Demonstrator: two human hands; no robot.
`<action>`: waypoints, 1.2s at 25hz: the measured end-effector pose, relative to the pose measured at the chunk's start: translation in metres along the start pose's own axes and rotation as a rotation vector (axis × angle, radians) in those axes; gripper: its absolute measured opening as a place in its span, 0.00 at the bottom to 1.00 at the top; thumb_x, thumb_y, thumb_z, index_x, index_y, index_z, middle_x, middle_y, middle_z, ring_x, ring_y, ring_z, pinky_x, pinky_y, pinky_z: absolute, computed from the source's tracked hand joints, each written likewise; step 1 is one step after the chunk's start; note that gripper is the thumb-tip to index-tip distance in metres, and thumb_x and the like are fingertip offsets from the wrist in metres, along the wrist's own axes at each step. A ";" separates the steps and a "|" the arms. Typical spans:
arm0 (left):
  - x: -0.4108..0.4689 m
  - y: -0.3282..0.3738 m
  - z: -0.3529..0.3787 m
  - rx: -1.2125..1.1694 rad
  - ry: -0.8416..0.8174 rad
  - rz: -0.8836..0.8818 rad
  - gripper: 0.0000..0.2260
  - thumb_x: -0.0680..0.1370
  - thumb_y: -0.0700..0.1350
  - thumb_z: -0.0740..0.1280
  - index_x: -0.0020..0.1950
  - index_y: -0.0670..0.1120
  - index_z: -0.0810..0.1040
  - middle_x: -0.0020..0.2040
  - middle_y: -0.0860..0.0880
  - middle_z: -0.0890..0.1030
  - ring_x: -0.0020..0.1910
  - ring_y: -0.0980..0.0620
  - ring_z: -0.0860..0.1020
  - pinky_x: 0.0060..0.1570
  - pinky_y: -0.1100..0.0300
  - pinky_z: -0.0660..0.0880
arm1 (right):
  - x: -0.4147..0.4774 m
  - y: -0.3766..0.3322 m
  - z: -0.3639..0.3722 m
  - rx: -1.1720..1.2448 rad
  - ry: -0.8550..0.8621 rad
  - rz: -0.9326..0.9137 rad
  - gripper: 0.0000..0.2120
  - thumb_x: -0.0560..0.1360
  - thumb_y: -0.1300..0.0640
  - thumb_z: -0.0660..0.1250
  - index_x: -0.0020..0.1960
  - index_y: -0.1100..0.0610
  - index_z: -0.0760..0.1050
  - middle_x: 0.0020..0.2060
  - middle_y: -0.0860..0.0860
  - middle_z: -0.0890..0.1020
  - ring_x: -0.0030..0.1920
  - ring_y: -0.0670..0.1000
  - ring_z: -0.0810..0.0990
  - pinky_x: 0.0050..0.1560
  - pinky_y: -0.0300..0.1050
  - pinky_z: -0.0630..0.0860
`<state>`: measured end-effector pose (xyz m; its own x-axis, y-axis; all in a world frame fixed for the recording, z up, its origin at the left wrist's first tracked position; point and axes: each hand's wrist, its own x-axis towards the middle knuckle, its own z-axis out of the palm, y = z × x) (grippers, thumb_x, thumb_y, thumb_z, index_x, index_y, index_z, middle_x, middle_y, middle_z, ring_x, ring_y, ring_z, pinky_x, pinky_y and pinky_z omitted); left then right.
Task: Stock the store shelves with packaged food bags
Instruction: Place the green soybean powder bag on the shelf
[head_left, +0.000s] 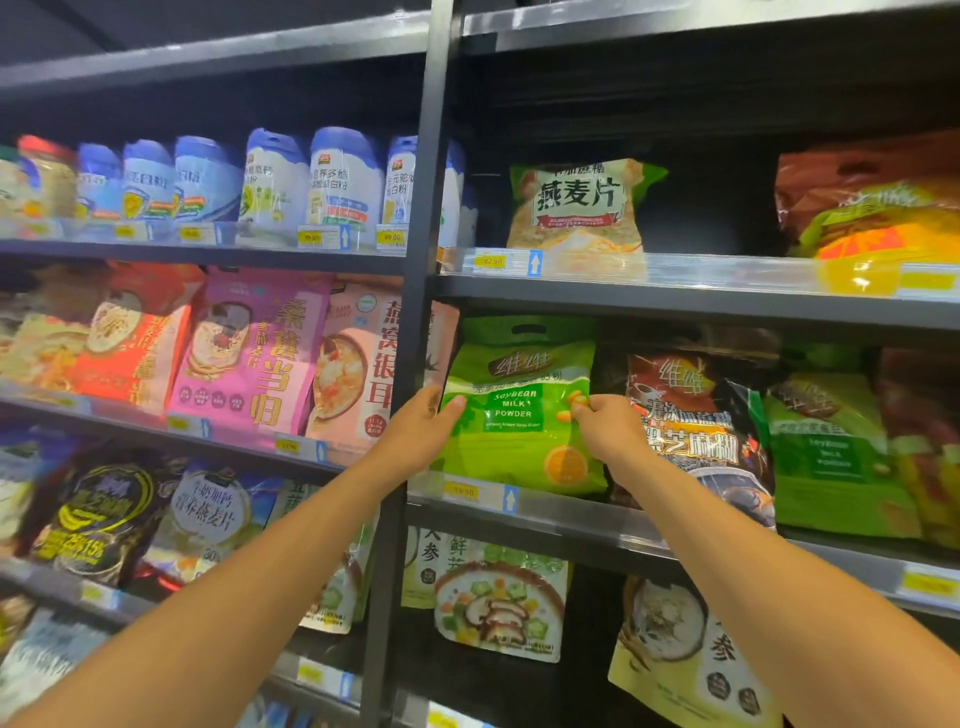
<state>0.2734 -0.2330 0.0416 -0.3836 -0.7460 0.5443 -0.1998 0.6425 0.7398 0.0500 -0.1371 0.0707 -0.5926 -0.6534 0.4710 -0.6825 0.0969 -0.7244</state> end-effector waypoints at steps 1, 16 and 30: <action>-0.001 0.001 -0.002 0.002 0.008 0.005 0.21 0.86 0.53 0.61 0.74 0.41 0.71 0.72 0.44 0.76 0.71 0.45 0.74 0.61 0.56 0.68 | 0.001 -0.005 -0.006 0.018 0.009 -0.009 0.16 0.86 0.50 0.61 0.44 0.54 0.80 0.33 0.51 0.78 0.32 0.50 0.73 0.32 0.45 0.64; -0.015 -0.001 -0.016 -0.108 -0.057 -0.084 0.23 0.86 0.54 0.60 0.77 0.42 0.71 0.76 0.45 0.74 0.69 0.50 0.73 0.65 0.57 0.67 | 0.016 -0.039 -0.024 0.376 0.152 0.238 0.18 0.84 0.54 0.65 0.71 0.62 0.75 0.65 0.61 0.80 0.57 0.59 0.78 0.52 0.53 0.75; -0.036 0.016 -0.014 -0.825 -0.329 -0.352 0.21 0.81 0.61 0.67 0.68 0.51 0.81 0.64 0.43 0.84 0.65 0.42 0.82 0.69 0.41 0.75 | -0.081 -0.027 -0.085 0.608 -0.091 0.267 0.06 0.83 0.57 0.67 0.52 0.58 0.81 0.46 0.58 0.87 0.47 0.59 0.85 0.50 0.56 0.82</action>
<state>0.2968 -0.1981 0.0390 -0.6819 -0.7057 0.1921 0.2986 -0.0288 0.9540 0.0800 -0.0225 0.0950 -0.6510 -0.7291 0.2110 -0.1394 -0.1584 -0.9775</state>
